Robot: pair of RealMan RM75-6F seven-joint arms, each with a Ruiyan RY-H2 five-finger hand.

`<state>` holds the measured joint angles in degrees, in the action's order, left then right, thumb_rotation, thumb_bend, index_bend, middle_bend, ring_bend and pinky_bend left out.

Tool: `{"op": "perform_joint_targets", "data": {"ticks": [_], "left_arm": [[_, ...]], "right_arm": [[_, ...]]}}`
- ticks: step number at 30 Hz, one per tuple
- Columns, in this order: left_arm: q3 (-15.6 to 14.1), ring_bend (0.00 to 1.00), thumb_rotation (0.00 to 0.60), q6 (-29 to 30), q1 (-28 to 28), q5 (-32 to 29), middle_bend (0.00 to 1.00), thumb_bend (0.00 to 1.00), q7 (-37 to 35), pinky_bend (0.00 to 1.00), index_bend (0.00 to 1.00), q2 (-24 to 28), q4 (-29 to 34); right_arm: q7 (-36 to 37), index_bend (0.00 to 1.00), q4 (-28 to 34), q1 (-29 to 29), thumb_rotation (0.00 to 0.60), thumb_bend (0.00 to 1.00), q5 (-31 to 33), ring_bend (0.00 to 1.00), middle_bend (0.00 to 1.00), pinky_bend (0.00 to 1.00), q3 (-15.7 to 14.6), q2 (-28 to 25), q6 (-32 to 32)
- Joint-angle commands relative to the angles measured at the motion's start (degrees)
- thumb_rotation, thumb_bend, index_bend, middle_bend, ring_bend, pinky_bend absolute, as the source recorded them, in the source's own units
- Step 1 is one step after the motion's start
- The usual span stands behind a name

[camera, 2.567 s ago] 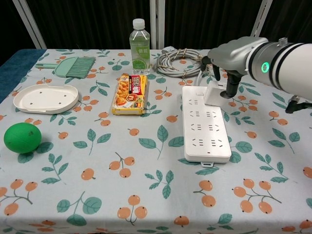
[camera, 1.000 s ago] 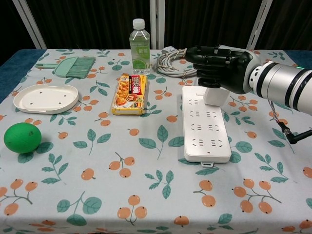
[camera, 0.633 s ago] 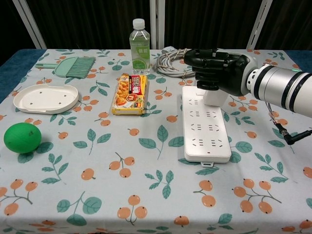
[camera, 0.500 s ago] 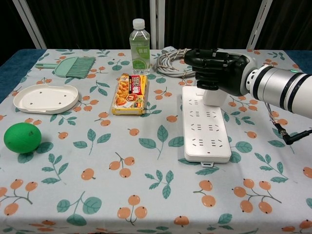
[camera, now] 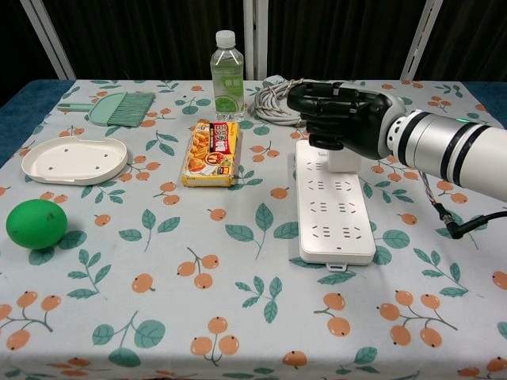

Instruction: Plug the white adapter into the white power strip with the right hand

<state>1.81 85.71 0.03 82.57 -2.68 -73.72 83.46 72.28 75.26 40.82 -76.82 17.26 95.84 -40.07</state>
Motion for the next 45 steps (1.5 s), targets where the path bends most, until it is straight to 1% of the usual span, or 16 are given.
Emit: {"op": "perform_joint_targets", "data": {"ticks": [1, 13, 30, 35, 45], "left_arm": [[-0.03, 0.0, 0.6, 0.07, 0.08, 0.01, 0.0, 0.14, -0.27, 0.0, 0.04, -0.1, -0.24], [-0.02, 0.0, 0.6, -0.15, 0.01, 0.07, 0.0, 0.14, -1.0, 0.0, 0.04, -0.49, -1.1], [-0.08, 0.0, 0.6, -0.13, 0.04, 0.28, 0.0, 0.14, -1.78, 0.0, 0.04, -0.74, -1.77], [-0.08, 0.0, 0.6, -0.07, 0.05, 0.37, 0.0, 0.14, -1.86, 0.0, 0.04, -0.67, -1.79], [0.05, 0.0, 0.6, 0.33, -0.25, 1.04, 0.0, 0.14, -1.25, 0.0, 0.04, -0.27, -0.95]], "right_arm": [[-0.35, 1.0, -0.12, 0.12, 0.6, 0.85, 0.22, 0.97, 0.97, 0.95, -0.15, 0.17, 0.05], [-2.31, 1.0, -0.36, 0.31, 0.6, 0.86, 1.98, 0.97, 0.97, 0.95, 0.14, 0.42, 0.27], [-2.93, 1.0, -0.53, -0.25, 0.6, 0.86, 1.78, 0.97, 0.97, 0.95, -0.16, 0.93, -0.42], [-3.24, 1.0, 1.41, -0.82, 0.6, 0.86, 0.97, 0.97, 0.97, 0.95, 0.11, -0.25, -1.99], [-2.97, 1.0, 6.38, -3.02, 0.6, 0.86, -1.3, 0.97, 0.97, 0.95, 0.33, -4.62, -6.74]]}}
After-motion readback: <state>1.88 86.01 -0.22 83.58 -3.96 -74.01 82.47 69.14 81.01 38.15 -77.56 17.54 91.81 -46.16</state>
